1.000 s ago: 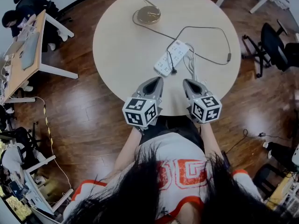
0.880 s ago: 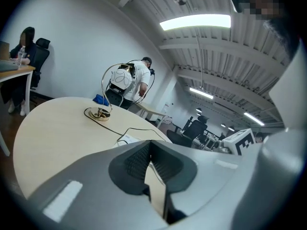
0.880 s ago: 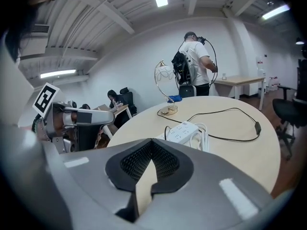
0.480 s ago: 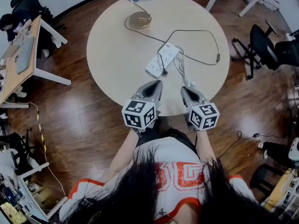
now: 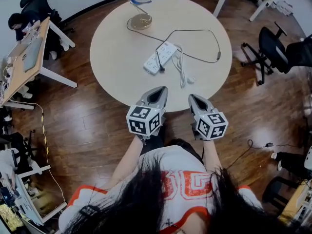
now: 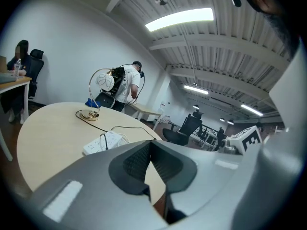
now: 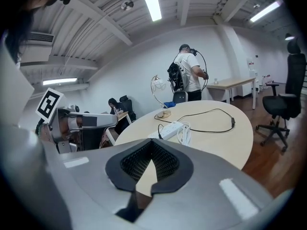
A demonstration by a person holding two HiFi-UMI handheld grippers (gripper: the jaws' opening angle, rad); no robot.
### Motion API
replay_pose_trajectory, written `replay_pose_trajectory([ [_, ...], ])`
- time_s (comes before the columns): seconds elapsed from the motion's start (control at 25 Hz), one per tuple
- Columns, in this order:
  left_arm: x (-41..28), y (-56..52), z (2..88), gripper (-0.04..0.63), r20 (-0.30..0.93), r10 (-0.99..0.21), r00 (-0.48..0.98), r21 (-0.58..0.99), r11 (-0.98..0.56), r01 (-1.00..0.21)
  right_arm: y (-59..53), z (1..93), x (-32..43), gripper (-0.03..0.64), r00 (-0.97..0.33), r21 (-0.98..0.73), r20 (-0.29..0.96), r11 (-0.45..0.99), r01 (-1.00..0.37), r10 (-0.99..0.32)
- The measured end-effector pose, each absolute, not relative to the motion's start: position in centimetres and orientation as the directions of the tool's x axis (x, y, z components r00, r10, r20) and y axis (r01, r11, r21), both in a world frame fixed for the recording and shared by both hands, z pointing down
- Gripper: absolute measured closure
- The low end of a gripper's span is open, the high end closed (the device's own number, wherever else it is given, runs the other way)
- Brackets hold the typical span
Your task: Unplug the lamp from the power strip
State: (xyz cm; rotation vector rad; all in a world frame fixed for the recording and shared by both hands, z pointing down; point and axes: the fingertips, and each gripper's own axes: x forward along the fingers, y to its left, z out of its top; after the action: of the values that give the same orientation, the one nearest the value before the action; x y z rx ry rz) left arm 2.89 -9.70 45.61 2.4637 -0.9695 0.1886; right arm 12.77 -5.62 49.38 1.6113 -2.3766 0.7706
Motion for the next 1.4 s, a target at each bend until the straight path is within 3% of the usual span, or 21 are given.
replay_pose_trajectory([
  [0.44,3.9,0.2,47.8,0.595,0.368,-0.614,0.698,0.392,-0.578,-0.715,2.8,50.2,14.0,0.617,-0.455,-0.404,0.380,0.298,-0.865,-0.805],
  [1.4,-3.3,4.6,45.9,0.595,0.316,-0.635,0.705,0.368,-0.603,-0.708,7.5,48.2,2.4,0.617,-0.531,-0.363,0.354,0.410,-0.837,-0.770],
])
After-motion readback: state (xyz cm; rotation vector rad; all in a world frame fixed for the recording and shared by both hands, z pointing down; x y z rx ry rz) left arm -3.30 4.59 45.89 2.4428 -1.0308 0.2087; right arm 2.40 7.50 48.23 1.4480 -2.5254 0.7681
